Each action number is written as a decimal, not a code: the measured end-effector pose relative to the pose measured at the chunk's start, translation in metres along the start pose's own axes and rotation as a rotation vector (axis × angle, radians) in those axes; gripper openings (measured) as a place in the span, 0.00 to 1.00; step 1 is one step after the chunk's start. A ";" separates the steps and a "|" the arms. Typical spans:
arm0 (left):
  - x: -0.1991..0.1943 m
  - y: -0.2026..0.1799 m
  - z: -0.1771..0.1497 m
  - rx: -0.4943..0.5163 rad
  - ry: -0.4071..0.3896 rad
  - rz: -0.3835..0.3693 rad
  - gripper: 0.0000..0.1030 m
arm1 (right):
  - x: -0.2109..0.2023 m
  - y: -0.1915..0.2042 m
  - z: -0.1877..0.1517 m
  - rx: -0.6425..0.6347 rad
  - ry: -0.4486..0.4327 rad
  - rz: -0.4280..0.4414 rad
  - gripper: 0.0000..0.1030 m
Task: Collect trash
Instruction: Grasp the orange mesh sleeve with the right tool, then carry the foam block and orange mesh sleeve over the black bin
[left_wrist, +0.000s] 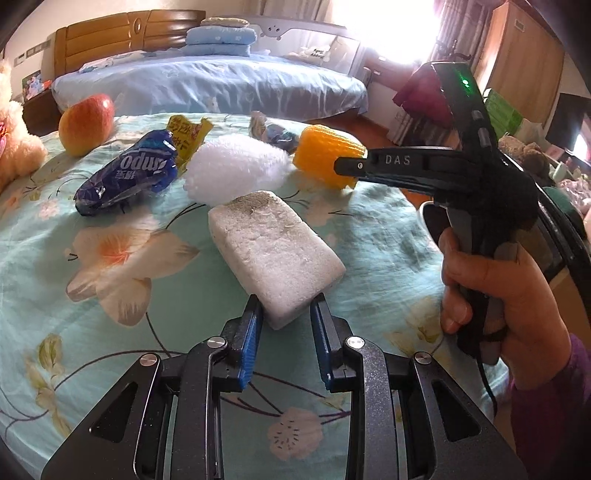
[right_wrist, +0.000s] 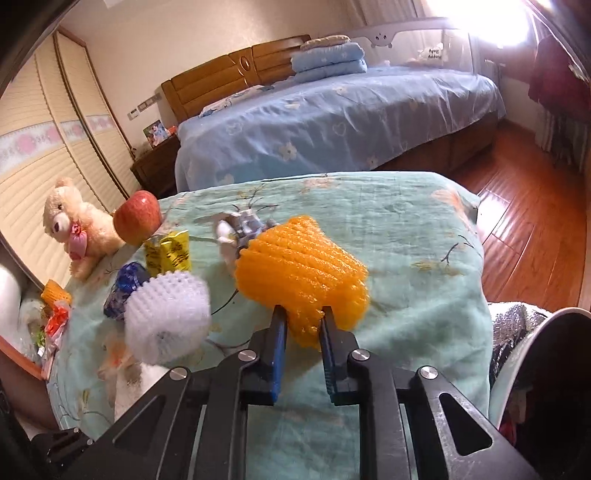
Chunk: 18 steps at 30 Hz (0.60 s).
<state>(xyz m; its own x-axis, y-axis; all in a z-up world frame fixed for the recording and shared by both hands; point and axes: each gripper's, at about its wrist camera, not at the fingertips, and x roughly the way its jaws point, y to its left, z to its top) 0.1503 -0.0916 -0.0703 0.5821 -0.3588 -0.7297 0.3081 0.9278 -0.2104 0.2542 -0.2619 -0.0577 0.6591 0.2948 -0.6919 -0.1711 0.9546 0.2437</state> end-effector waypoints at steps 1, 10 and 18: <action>-0.001 -0.002 0.000 0.004 -0.003 -0.003 0.24 | -0.007 0.000 -0.004 0.002 -0.007 0.008 0.16; 0.001 -0.029 -0.001 0.070 -0.002 -0.052 0.24 | -0.069 -0.023 -0.038 0.081 -0.068 0.012 0.16; 0.006 -0.064 0.003 0.140 0.014 -0.085 0.24 | -0.108 -0.048 -0.065 0.149 -0.103 -0.053 0.16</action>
<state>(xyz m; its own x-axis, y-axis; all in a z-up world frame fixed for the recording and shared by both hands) 0.1363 -0.1533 -0.0597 0.5388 -0.4330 -0.7226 0.4586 0.8703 -0.1795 0.1443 -0.3371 -0.0389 0.7369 0.2307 -0.6354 -0.0286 0.9497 0.3117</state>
